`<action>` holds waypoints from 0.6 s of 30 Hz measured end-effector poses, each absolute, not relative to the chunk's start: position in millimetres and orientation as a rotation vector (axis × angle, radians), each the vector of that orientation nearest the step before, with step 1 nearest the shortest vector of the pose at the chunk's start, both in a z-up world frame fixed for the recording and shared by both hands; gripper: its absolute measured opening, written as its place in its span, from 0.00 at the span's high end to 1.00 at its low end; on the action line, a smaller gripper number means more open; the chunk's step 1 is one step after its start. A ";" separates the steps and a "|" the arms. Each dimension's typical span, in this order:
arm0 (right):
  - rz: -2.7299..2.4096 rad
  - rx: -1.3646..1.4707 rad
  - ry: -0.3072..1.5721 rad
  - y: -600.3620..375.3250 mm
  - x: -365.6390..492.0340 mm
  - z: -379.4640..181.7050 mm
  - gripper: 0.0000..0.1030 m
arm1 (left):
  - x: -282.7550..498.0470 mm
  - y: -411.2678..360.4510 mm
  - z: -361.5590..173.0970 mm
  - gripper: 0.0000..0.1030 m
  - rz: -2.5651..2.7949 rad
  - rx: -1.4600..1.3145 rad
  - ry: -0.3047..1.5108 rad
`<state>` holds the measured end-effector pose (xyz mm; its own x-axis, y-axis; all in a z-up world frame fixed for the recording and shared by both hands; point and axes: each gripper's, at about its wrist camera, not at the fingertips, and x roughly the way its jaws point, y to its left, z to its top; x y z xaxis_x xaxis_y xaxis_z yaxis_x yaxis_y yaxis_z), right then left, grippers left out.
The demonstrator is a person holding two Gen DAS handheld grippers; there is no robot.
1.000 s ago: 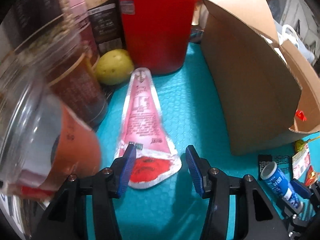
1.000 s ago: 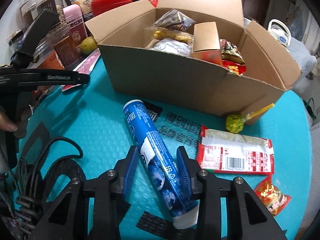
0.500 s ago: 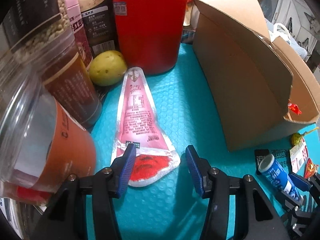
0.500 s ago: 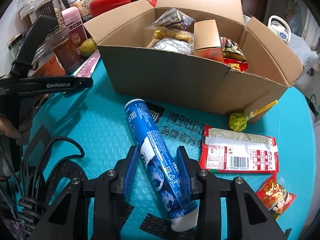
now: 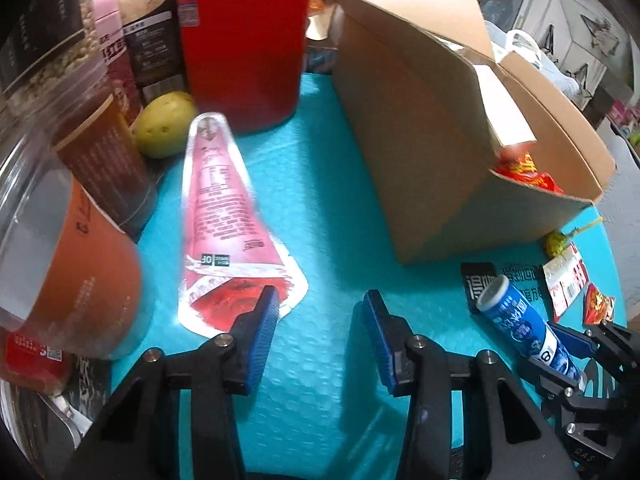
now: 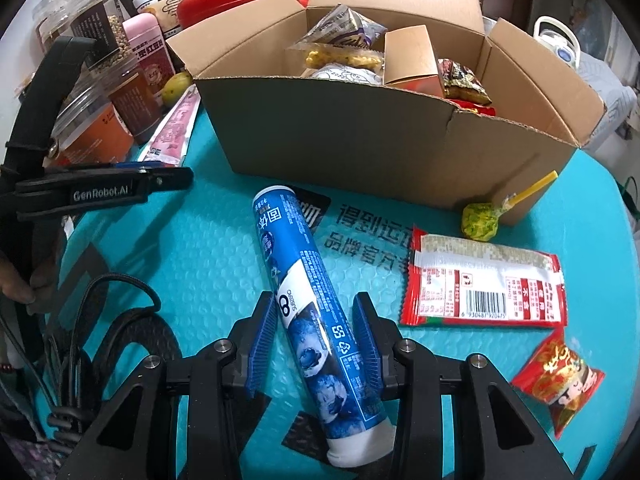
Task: Organize snacks
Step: 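Move the left gripper to the pink pouch while the right gripper approaches the blue tube, then close the left gripper on the pink pouch while the right gripper grasps the blue tube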
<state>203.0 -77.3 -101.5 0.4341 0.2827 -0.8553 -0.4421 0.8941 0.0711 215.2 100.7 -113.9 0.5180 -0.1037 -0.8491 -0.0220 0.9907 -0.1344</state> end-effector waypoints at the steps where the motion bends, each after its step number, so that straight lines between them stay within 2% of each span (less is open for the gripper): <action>1: 0.453 -0.173 1.027 -77.8 202.6 -101.5 0.62 | 213.3 99.5 -113.3 0.58 -0.051 -0.139 1.019; 15: 0.443 -0.165 1.026 -85.2 197.2 -99.6 0.62 | 179.1 112.6 -87.7 0.57 0.154 -0.153 0.917; 18: 0.443 -0.165 1.026 -85.6 196.8 -99.1 0.62 | 179.2 116.4 -89.9 0.57 0.182 -0.154 0.940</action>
